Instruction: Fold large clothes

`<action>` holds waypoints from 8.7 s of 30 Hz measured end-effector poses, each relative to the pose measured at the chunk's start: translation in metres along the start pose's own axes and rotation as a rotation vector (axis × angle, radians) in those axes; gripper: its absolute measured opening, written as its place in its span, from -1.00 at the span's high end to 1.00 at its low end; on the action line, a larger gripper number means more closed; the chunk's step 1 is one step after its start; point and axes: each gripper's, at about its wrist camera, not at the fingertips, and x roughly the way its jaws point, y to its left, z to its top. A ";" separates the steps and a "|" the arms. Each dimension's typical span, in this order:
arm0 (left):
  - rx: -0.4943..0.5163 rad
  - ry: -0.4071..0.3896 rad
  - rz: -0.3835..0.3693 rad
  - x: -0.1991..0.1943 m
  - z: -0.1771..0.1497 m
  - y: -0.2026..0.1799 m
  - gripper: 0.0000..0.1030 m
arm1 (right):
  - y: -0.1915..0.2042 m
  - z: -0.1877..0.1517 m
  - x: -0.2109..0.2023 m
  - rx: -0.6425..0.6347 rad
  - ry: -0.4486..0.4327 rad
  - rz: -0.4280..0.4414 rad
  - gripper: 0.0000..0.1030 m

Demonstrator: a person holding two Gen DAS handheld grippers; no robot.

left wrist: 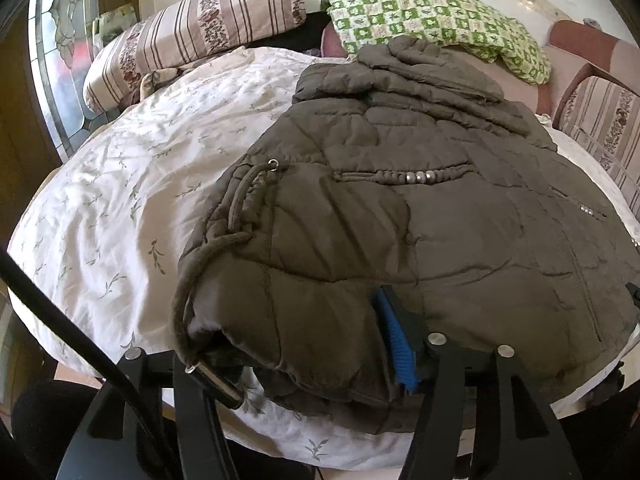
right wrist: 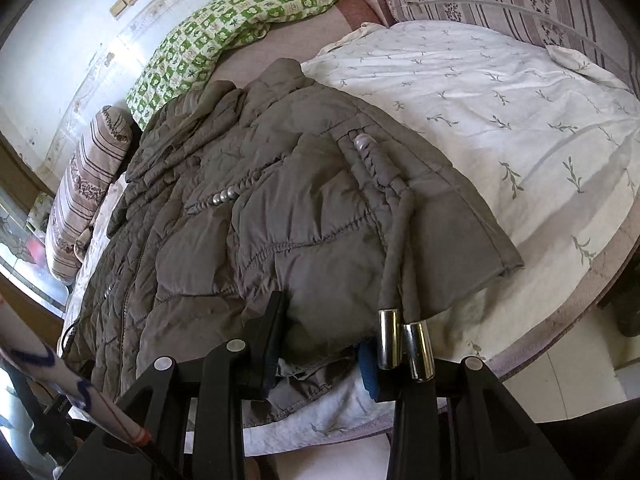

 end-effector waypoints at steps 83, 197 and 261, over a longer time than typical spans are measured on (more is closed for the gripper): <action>0.064 -0.053 0.080 -0.033 -0.001 -0.015 0.46 | 0.046 -0.010 -0.055 -0.282 -0.195 -0.096 0.73; 0.016 -0.093 -0.139 0.173 0.375 0.013 0.61 | 0.071 0.375 0.166 -0.286 -0.192 -0.124 0.82; 0.116 -0.124 0.040 0.162 0.237 -0.125 -0.34 | 0.205 0.178 0.217 -0.393 -0.103 0.004 0.57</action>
